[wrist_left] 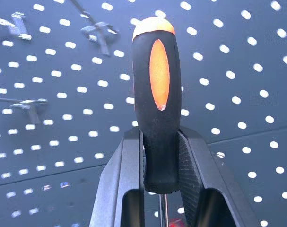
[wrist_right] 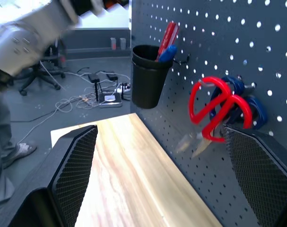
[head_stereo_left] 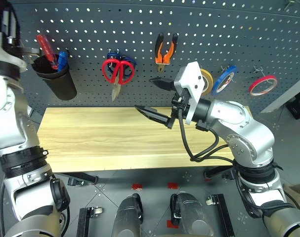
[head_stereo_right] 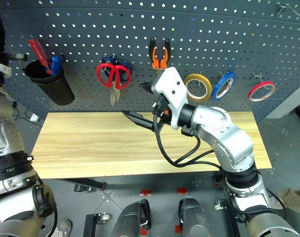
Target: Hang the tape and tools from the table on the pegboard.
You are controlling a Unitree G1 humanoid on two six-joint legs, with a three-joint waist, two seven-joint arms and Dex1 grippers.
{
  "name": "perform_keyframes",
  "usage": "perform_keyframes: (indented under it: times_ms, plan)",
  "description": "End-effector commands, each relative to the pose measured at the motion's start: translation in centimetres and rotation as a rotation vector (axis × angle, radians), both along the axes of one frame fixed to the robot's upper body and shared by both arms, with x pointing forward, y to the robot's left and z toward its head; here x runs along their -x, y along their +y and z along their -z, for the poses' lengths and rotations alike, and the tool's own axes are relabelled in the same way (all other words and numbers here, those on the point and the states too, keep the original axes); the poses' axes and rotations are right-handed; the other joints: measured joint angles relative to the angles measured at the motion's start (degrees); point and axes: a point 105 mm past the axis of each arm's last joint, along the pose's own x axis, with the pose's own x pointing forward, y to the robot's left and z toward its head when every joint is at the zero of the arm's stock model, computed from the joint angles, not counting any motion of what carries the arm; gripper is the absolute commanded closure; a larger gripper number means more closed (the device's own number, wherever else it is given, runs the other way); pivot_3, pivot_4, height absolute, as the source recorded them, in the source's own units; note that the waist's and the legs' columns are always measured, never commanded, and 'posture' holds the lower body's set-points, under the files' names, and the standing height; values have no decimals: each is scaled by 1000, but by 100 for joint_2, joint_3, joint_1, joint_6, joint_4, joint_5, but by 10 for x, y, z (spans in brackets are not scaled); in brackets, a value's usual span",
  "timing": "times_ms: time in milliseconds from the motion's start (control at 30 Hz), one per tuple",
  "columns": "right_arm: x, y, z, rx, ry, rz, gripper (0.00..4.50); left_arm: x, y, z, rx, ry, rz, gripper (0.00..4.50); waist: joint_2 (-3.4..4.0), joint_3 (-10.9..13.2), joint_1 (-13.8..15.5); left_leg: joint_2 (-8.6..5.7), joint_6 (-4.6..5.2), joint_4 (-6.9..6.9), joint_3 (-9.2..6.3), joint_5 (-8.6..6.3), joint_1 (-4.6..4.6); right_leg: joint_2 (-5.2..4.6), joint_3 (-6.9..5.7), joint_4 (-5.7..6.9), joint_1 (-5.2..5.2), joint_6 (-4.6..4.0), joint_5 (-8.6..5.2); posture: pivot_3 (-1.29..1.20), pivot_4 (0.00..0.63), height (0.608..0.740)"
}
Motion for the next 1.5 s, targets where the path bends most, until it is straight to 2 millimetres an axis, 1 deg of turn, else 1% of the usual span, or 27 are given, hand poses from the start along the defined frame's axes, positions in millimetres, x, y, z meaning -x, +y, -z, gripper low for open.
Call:
perform_keyframes:
  times_ms: [33, 167, 267, 333, 367, 533, 567, 633, 667, 700, 733, 767, 833, 900, 1000, 1033, 1100, 1200, 1267, 1367, 1467, 1500]
  plan:
    - [5, 3, -13, -27, -66, -3, 0, 0, -2, -7, -39, -62, -16, 3903, 2, -7, -27, 1, 0, 0, 1, 0, 1, 0, 1, 1, -1, 0, 0, -205, 160, 740]
    - [7, 6, -13, -33, -65, -9, 0, -9, 0, 6, -33, -39, -20, 3903, 2, -12, -40, 6, -1, 1, 1, 1, 1, 4, 0, 6, -4, -1, 0, -215, 160, 740]
    - [7, 8, -14, -40, -59, -7, 0, -11, 8, 18, -23, -21, -63, 3903, 0, -16, -42, 4, -1, 4, 3, 1, 0, 3, 1, 6, -4, -1, 0, -215, 160, 740]
    - [7, 8, -14, -42, -57, -6, 0, -12, 14, 25, 13, -18, -74, 3183, 2, -27, -41, 3, -1, 5, 4, 1, 0, 2, 0, 6, -4, -1, 1, -213, 162, 740]
    - [7, 9, -13, -41, -56, -6, 0, -12, 14, 28, 19, -20, -69, 3005, 0, -36, -41, 3, 0, 6, 4, 1, 0, 2, 1, 6, -4, -1, 1, -213, 162, 740]
    - [7, 8, -11, -30, -56, -4, 0, -7, 7, 28, 30, -49, -44, 1465, -4, -45, -45, 4, 1, 12, 1, 2, 0, 2, 2, 12, -3, -1, 1, -215, 164, 740]
    - [6, 7, -10, -29, -64, 5, 0, -3, -1, 25, 18, -70, -22, 1155, -4, -46, -45, 4, 1, 14, 1, 2, 0, 2, 2, 14, -2, -1, 1, -217, 164, 740]
    - [4, 6, -10, -28, -73, 18, 0, 3, -15, 22, -15, -91, 11, 1155, -5, -48, -53, 4, 1, 16, 1, 2, 0, 1, 6, 16, -2, -1, 1, -217, 164, 740]
    - [3, 5, -9, -29, -73, 25, 0, 3, -30, 25, -71, -75, 44, 1155, -8, -51, -60, 3, 1, 16, 0, 2, 0, 0, 10, 16, -2, -1, 1, -211, 162, 740]
    - [1, 3, -8, -28, -72, 34, 0, 3, -45, 33, -104, -41, 84, 1155, -6, -58, -64, 4, 1, 16, -1, 2, 0, 0, 10, 17, -2, -1, 1, -211, 162, 740]
    - [0, 2, -7, -27, -71, 40, 0, 3, -55, 42, -117, -2, 117, 1155, -1, -79, -65, 4, 1, 16, -1, 2, 0, 0, 11, 18, -2, -1, 1, -208, 162, 740]
    - [-1, 1, -5, -25, -71, 45, 0, 3, -60, 52, -117, 35, 137, 1155, 0, -110, -66, 3, 1, 15, 0, 2, 0, 0, 12, 17, -2, -1, 1, -210, 163, 740]
    - [-1, 0, -4, -19, -74, 50, 0, 6, -58, 64, -84, 86, 134, 1155, 4, -159, -76, 2, 1, 12, 2, 2, 2, 0, 16, 11, 1, -1, 1, -214, 164, 740]
    - [-4, -4, -1, -14, -74, 69, 0, 9, -49, 84, -33, 166, 97, 1155, 4, -180, -120, 5, 1, 16, 0, 2, 4, 2, 15, 19, 2, -1, 1, -211, 163, 740]
    - [-16, -16, 6, 0, -86, 160, 0, 3, -28, 133, 95, 433, -8, 1155, 6, -202, -154, 5, 2, 16, -2, 2, 15, 2, 20, 45, 2, -1, 1, -208, 162, 740]
    - [-20, -21, 10, 5, -81, 189, 0, 3, -22, 144, 127, 493, -47, 1155, 5, -203, -155, 5, 2, 17, -2, 2, 19, 2, 21, 56, 2, -1, 0, -208, 162, 740]
    - [-25, -31, 22, -5, -71, 232, 0, 8, -17, 156, 124, 548, -100, 1155, 1, -210, -151, 4, 5, 22, -9, 13, 21, 2, 20, 77, 0, -1, 0, -196, 154, 740]
    - [-29, -44, 44, -59, -47, 288, 0, 16, -12, 165, 169, 557, -82, 1155, 4, -255, -131, 3, 2, 28, -13, 16, 21, 2, 21, 87, 0, -2, 0, -189, 144, 740]
    - [-36, -55, 65, -97, 1, 352, 0, 19, -9, 174, 184, 578, -69, 1155, 6, -321, -117, 3, 2, 30, -13, 17, 20, 2, 23, 89, 0, -2, 1, -186, 137, 740]
    - [-54, -85, 98, -175, 75, 550, 0, 24, -6, 194, 212, 623, -76, 1155, 15, -426, -110, 2, 1, 30, -9, 17, 23, 2, 26, 88, 2, -3, 1, -178, 124, 740]
    - [-65, -105, 120, -146, 49, 682, 0, 27, -2, 206, 251, 643, -88, 1155, 15, -482, -115, -3, 4, 34, -5, 18, 28, 0, 32, 89, 7, -5, 2, -171, 112, 740]
    - [-71, -119, 135, -140, 82, 754, 0, 28, 1, 214, 292, 661, -96, 1155, 14, -492, -116, -2, 4, 37, -6, 18, 28, 1, 31, 91, 7, -8, 4, -165, 108, 740]
